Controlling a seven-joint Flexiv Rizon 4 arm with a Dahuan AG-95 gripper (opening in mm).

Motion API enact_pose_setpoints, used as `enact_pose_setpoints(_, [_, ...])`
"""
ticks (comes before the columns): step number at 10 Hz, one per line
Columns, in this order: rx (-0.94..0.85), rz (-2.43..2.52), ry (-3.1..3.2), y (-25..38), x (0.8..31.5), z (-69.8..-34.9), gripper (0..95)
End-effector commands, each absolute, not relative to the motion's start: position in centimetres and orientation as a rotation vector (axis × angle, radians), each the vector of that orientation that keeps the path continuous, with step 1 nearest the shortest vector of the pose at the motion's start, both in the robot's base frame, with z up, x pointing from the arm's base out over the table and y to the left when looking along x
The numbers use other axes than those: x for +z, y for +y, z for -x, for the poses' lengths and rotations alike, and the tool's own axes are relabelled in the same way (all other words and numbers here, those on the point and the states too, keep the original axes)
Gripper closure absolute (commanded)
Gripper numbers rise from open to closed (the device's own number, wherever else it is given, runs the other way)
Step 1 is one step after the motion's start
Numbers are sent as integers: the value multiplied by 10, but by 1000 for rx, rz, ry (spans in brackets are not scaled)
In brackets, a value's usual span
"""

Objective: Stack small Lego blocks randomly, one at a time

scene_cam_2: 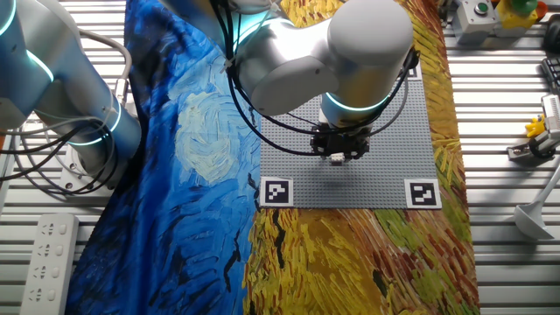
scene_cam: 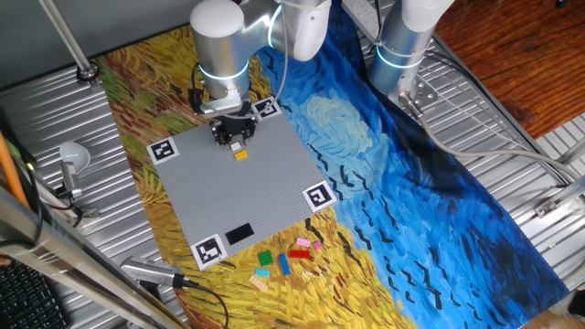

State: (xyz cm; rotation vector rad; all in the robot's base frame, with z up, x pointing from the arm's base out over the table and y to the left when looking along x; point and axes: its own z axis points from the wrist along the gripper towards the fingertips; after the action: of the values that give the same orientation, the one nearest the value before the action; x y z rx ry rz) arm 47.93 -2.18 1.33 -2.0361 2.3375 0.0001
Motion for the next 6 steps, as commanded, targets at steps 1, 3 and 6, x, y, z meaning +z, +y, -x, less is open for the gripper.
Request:
enact_pose_setpoints(1, [1, 2036, 2338, -22, 13, -479, 570])
enact_pose_setpoints(3, [1, 2036, 2338, -22, 13, -479, 570])
enact_pose_setpoints(6, [-61, 1927, 2450, -29, 47, -478, 570])
